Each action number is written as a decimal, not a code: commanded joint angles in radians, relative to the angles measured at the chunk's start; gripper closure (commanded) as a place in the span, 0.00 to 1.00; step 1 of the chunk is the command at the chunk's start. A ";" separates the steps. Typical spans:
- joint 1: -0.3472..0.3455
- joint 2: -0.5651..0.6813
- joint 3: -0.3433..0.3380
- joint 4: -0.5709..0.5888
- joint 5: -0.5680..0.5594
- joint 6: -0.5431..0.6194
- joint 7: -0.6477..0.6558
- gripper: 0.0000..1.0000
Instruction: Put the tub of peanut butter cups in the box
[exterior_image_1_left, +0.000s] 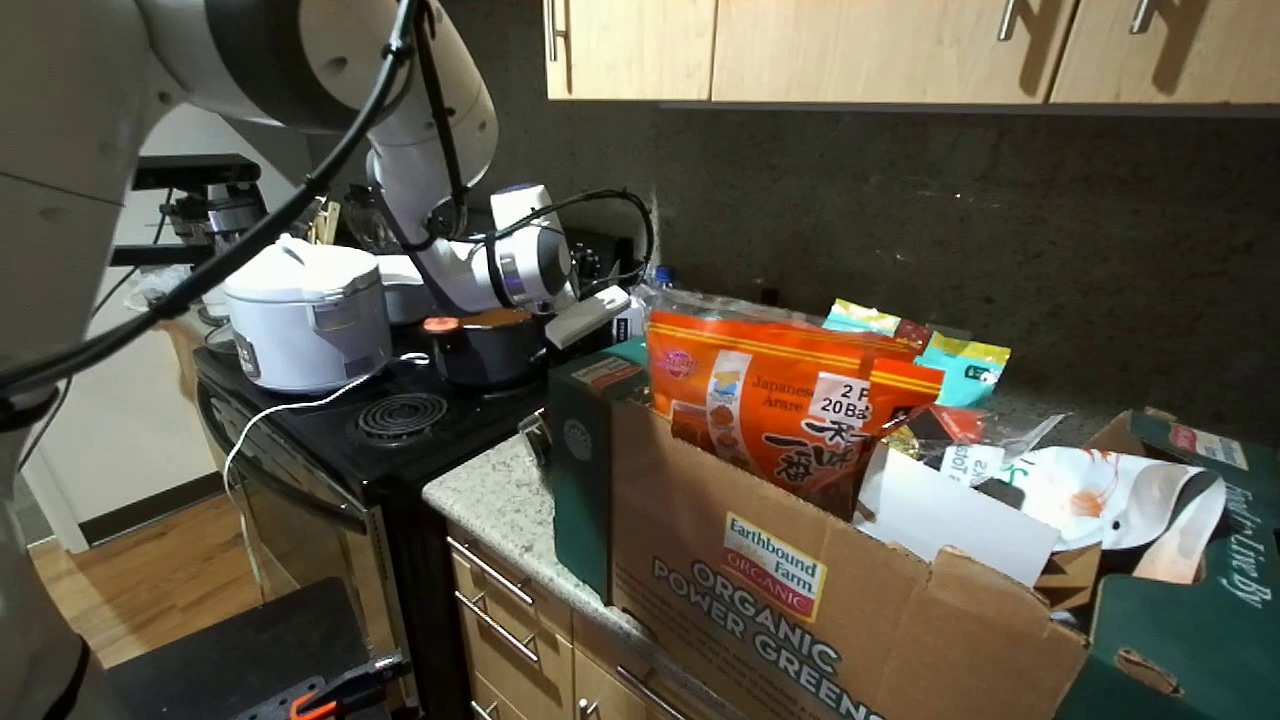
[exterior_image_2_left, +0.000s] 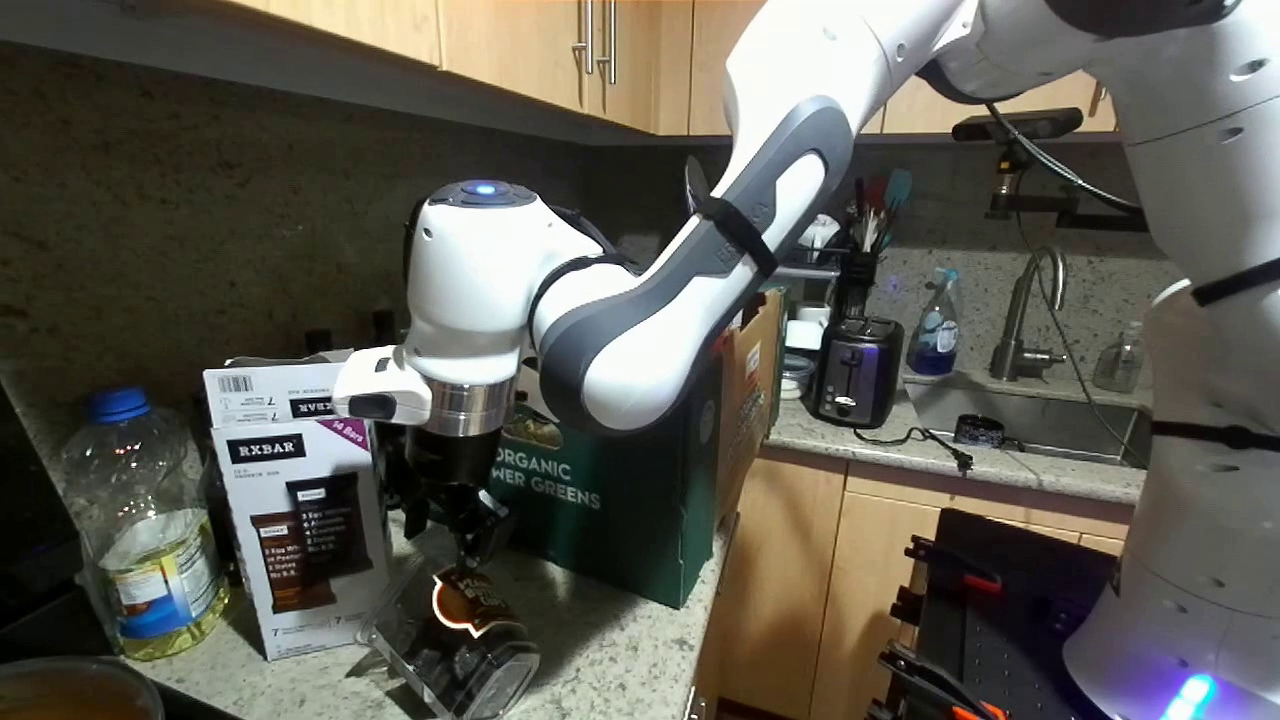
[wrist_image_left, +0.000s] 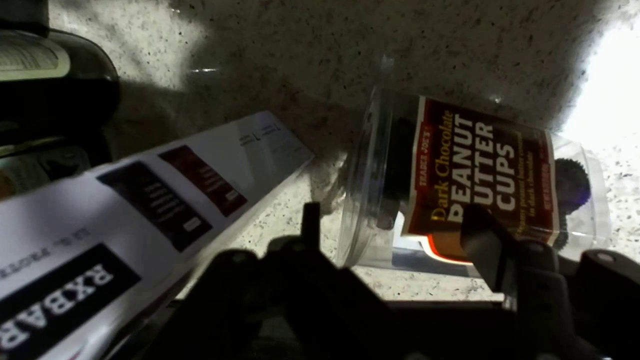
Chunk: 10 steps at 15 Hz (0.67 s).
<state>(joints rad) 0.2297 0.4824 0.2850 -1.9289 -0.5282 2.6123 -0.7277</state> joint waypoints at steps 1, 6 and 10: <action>-0.001 0.019 -0.005 0.036 0.049 -0.024 -0.064 0.22; -0.013 0.027 -0.001 0.049 0.102 -0.040 -0.119 0.54; -0.021 0.028 0.000 0.049 0.145 -0.052 -0.164 0.86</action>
<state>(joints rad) 0.2176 0.5058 0.2781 -1.9014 -0.4206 2.5981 -0.8423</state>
